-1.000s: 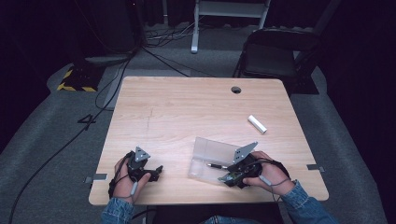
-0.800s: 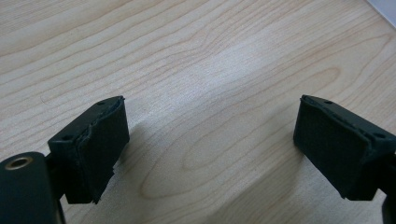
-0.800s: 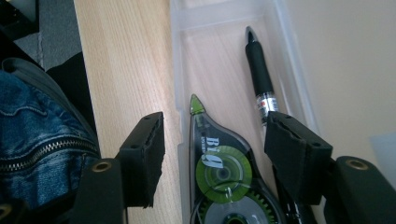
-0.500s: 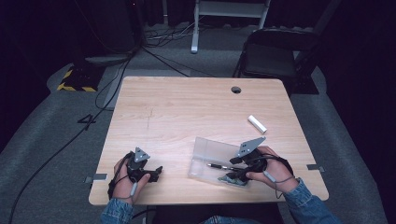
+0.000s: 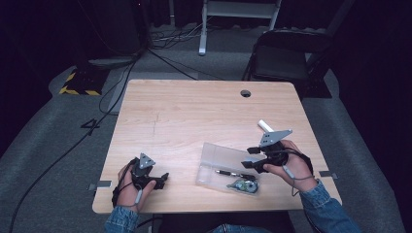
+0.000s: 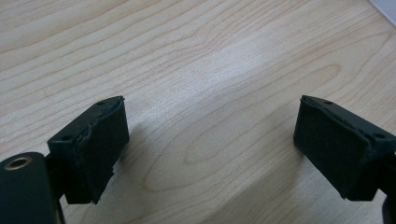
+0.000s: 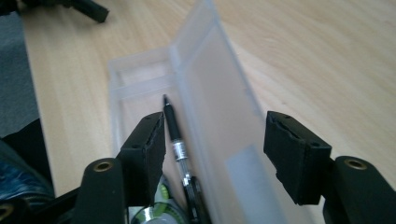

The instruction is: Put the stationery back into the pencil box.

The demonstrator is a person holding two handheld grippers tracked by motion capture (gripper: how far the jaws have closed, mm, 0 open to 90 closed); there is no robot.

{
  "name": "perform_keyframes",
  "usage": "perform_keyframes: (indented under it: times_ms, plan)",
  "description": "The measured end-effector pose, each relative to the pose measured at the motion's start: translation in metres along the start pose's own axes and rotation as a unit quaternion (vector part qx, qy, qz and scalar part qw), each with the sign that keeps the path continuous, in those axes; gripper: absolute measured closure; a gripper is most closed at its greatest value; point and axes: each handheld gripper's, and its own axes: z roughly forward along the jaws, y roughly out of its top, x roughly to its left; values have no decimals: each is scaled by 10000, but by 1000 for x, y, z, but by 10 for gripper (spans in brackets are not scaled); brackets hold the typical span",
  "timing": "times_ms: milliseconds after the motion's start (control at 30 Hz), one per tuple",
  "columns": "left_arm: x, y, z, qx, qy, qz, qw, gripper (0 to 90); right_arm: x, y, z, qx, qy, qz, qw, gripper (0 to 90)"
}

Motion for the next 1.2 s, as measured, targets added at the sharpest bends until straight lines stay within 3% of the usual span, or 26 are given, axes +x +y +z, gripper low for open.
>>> perform_keyframes:
  times_ms: [267,467,833,1067,1200]
  plan:
    - [1,1,0,14,7,21,10000,106,-25,7,-16,-150,-441,255,9986,396]
    - [2,2,1,6,19,24,10000,105,-45,8,-19,-75,-695,479,9964,392]
    - [2,2,1,5,24,21,10000,105,-87,-2,-22,46,-1240,962,9876,392]
    - [2,1,1,13,29,20,10000,105,-112,-15,-15,188,-1494,1211,9811,401]
    - [2,1,0,32,24,20,10000,105,-122,-21,-9,251,-1561,1283,9791,407]
